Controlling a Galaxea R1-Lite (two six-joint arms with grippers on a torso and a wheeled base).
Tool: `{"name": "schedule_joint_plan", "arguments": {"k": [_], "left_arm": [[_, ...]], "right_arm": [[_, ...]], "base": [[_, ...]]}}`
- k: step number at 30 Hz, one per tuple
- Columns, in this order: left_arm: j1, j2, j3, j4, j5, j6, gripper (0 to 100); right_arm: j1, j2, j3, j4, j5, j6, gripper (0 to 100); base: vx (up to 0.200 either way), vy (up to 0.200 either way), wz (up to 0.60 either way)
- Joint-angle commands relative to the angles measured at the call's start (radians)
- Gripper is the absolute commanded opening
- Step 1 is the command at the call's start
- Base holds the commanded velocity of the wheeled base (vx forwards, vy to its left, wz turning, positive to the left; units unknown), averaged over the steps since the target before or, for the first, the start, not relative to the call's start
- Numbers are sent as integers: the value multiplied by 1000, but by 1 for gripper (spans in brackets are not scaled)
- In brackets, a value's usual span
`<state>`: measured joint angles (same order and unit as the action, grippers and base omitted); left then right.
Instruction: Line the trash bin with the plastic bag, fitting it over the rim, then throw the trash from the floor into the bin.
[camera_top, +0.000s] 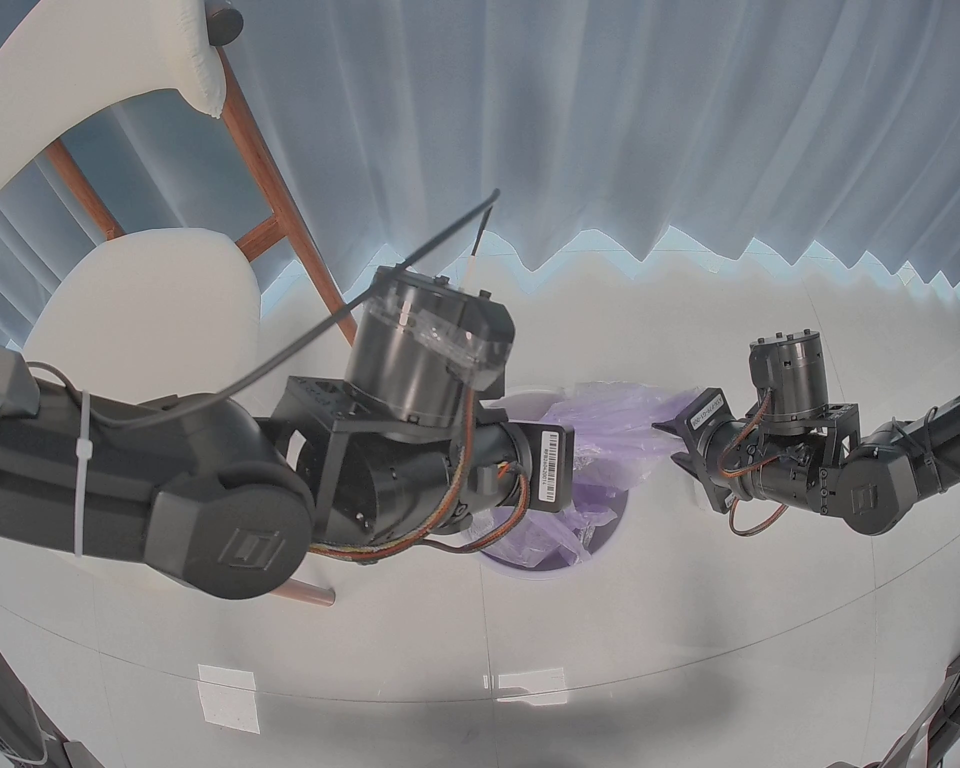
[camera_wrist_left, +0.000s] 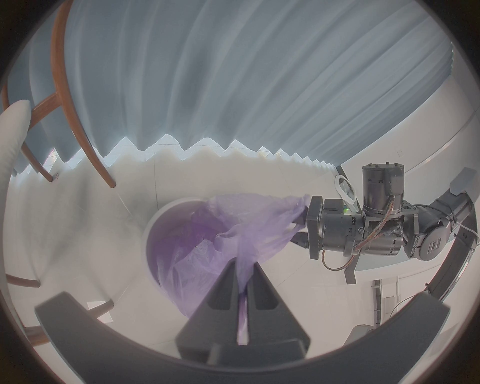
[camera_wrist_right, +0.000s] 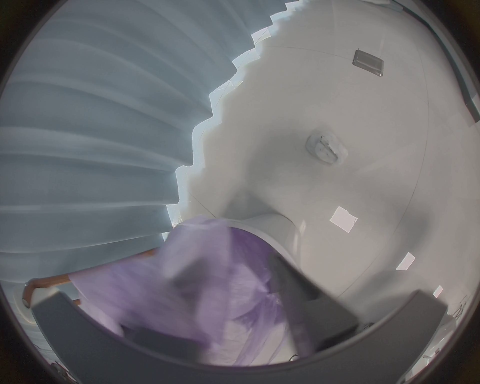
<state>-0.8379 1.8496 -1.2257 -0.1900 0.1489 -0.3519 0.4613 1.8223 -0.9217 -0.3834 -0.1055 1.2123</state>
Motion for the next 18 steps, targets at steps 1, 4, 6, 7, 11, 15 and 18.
{"name": "schedule_joint_plan", "arguments": {"k": [1,4,6,7,11,15,18], "left_arm": [[0,-27,6,0,0,-4,0],[-1,-39,26,0,0,-4,0],[-1,-41,38,0,0,-2,0],[-1,-41,38,0,0,-2,0],[-9,-43,52,-2,0,-2,0],[-12,-46,58,-2,0,-6,0],[-12,-53,65,-40,0,-18,100]], "right_arm": [[2,-21,-17,1,0,-7,0],[2,-29,-14,1,1,-43,0],[2,-26,-12,1,1,-59,0],[2,-26,-12,1,1,-59,0],[0,-25,-17,-2,3,-73,0],[-1,-18,-28,-5,3,-73,0],[-3,-14,-36,-8,1,-71,0]], "base": [[0,0,0],[0,0,0],[0,0,0],[0,0,0],[0,0,0],[0,0,0],[0,0,0]]}}
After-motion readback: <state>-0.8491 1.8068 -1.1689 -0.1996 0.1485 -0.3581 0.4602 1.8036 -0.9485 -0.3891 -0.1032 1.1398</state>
